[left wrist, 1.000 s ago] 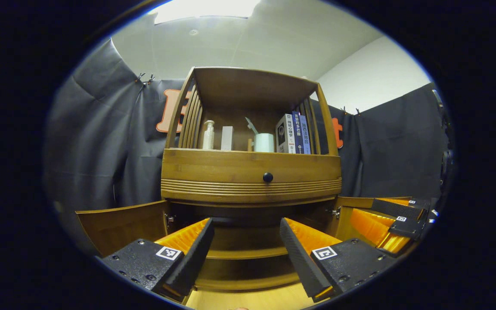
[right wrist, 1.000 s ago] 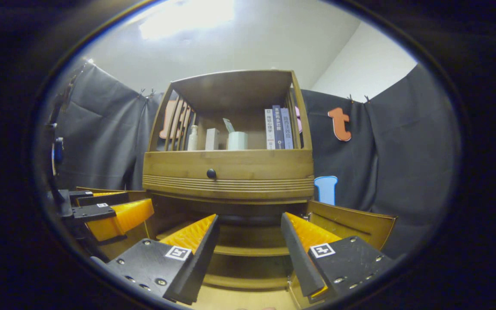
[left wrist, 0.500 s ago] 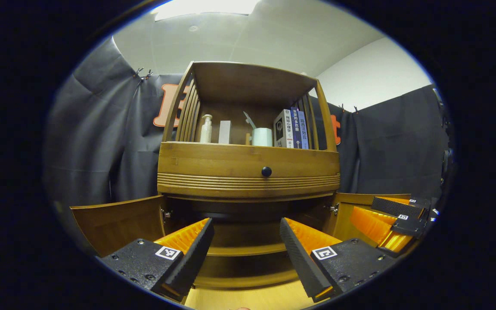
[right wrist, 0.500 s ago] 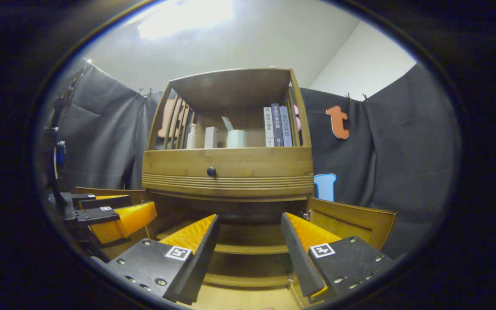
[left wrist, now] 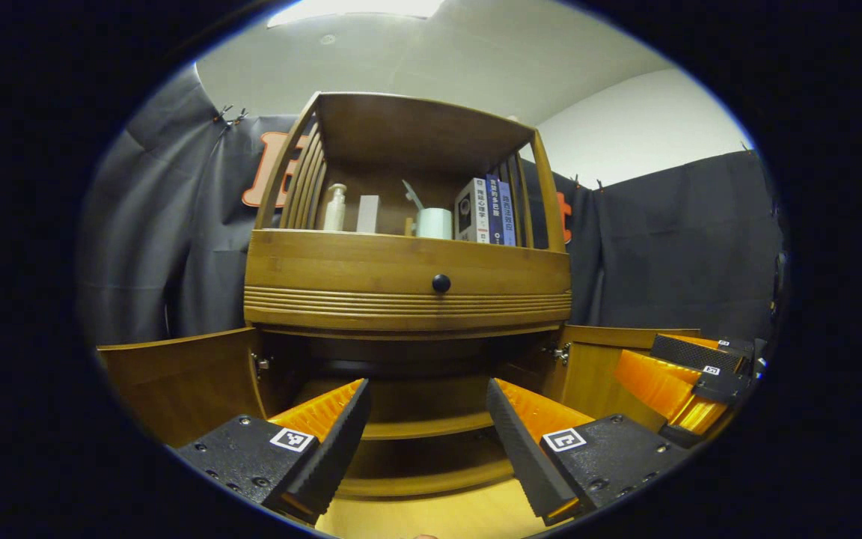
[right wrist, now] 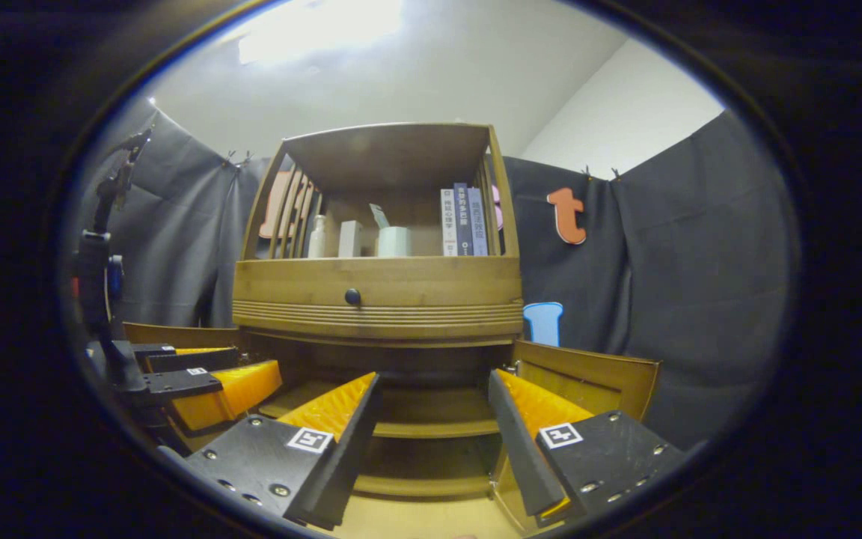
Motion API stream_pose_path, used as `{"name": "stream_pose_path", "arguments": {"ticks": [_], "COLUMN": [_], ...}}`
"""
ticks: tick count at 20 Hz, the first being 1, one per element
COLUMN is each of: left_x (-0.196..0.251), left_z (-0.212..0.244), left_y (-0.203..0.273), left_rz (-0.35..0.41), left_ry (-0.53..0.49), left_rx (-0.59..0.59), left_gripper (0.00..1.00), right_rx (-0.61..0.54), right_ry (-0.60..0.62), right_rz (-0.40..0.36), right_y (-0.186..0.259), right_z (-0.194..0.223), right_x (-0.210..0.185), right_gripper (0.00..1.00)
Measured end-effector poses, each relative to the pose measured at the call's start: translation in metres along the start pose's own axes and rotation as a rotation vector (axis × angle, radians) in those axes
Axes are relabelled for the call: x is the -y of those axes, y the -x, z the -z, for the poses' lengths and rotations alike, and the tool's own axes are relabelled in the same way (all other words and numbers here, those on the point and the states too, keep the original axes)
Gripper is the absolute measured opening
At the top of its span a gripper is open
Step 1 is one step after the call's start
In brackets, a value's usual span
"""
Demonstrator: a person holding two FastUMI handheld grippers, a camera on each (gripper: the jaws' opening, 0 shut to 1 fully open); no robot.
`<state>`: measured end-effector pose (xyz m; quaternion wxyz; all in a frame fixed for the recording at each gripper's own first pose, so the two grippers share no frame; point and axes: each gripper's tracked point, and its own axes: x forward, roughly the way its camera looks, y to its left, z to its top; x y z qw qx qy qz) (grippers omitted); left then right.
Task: Open the right door of the double-door shoe cabinet with the right hand, and open the left door with the left hand.
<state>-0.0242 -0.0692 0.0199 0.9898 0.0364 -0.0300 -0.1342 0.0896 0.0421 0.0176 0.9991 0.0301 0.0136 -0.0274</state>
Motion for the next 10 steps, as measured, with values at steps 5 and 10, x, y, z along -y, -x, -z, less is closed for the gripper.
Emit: {"name": "stream_pose_path", "arguments": {"ticks": [5, 10], "left_x": [0.04, 0.093], "left_z": [0.003, 0.01], "left_y": [-0.005, -0.006], "left_rz": [0.143, 0.322], "left_ry": [0.013, 0.028], "left_rx": [-0.008, -0.011], "left_gripper": [0.95, 0.95], "right_rx": [0.001, -0.012], "right_ry": [0.014, 0.022], "right_rz": [0.136, 0.301], "right_y": [0.028, 0.068], "right_z": [0.0, 0.001], "right_x": [0.031, 0.068], "right_gripper": [0.81, 0.81]}}
